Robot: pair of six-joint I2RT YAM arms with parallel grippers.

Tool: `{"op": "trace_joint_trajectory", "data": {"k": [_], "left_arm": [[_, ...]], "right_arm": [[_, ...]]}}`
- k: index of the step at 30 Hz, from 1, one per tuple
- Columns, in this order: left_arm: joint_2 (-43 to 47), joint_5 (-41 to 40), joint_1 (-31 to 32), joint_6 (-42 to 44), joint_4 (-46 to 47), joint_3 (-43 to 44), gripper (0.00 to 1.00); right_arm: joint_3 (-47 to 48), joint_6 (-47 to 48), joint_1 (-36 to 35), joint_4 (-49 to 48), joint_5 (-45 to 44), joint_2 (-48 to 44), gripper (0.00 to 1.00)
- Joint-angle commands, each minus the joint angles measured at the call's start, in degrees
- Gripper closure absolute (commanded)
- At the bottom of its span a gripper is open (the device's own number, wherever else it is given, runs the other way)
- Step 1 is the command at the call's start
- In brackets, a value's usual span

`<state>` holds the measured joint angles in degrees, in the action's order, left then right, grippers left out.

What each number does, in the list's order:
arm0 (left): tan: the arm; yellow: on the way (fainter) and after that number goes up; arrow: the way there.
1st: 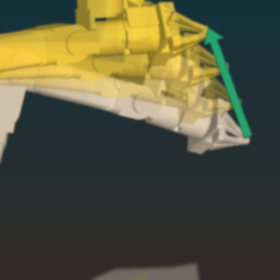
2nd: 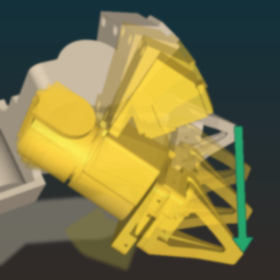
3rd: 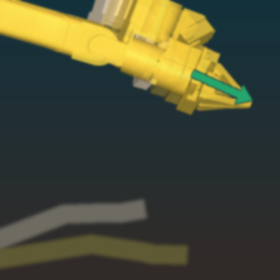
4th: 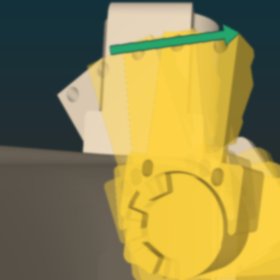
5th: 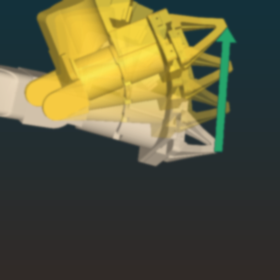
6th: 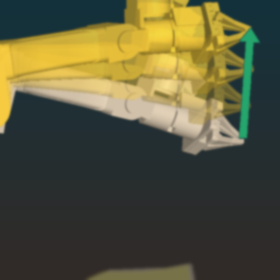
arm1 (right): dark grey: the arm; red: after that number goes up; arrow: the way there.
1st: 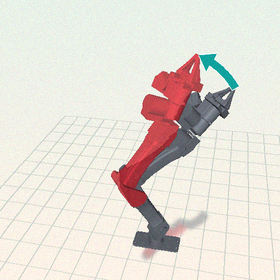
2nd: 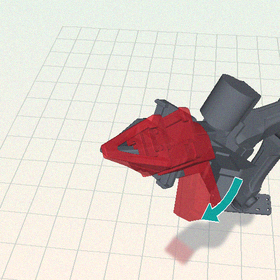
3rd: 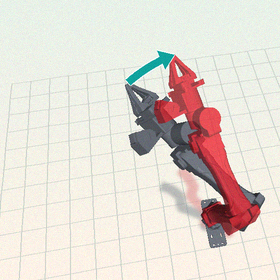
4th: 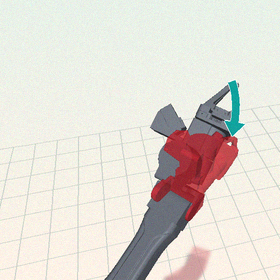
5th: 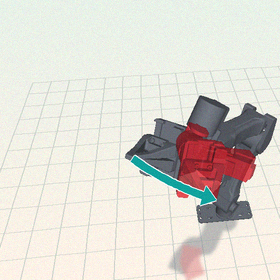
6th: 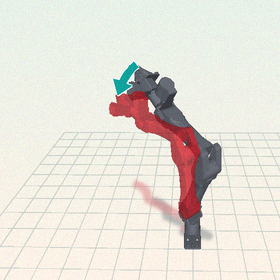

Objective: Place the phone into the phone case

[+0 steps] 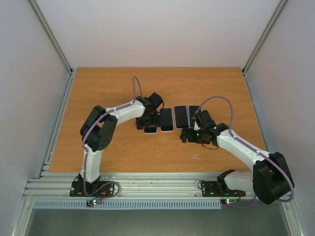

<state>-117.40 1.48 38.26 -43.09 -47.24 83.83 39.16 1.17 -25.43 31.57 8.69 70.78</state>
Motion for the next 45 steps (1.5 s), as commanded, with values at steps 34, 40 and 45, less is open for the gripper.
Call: {"op": "trace_joint_trajectory", "data": {"k": [34,40,45], "left_arm": [[75.44,-27.31,-7.33,8.42,-2.22,-29.08,0.01],[86.74,-32.08,-7.37,13.01,2.4,-33.65,0.01],[87.88,-32.19,-7.32,13.7,3.57,-35.03,0.01]], "right_arm": [[9.15,-1.07,1.06,14.25,-30.29,-33.33,0.01],[8.57,-1.08,1.13,12.99,-32.32,-35.57,0.02],[8.3,-1.08,1.08,12.54,-33.11,-36.19,0.02]]}}
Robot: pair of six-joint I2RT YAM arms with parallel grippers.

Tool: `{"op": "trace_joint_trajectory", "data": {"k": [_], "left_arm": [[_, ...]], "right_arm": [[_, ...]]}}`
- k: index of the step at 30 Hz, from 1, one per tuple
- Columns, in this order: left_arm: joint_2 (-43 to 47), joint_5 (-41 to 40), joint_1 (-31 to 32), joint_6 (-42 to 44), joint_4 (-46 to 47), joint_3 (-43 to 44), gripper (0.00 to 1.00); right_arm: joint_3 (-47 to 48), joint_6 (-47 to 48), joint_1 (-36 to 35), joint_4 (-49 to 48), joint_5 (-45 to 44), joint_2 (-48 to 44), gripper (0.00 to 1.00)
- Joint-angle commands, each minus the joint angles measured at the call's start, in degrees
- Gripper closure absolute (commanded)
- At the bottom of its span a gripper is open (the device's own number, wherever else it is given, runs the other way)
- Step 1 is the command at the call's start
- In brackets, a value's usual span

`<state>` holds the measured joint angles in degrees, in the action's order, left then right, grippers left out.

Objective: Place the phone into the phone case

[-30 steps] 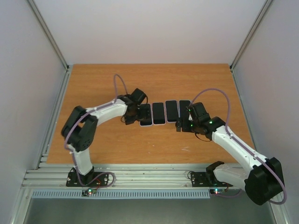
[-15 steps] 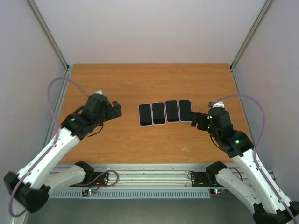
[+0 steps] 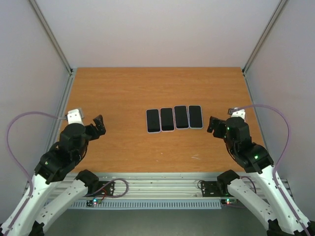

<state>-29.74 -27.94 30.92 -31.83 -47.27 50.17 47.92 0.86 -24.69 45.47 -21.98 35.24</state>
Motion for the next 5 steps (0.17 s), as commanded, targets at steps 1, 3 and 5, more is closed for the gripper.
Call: {"op": "trace_joint_trajectory", "data": {"k": [1,3,5], "left_arm": [[-0.02,-2.63,0.01,2.34,3.56,-1.39,0.01],[-0.79,-2.27,-0.03,2.21,3.52,-1.31,0.01],[-1.31,-2.08,0.02,2.13,3.59,-1.31,0.01]], "right_arm": [[-0.7,-0.78,0.34,-1.55,-2.56,-0.74,0.02],[-0.88,-0.78,0.32,-1.61,-3.03,-0.9,0.02],[-0.92,-0.78,0.34,-1.77,-3.09,-0.91,0.01]]}}
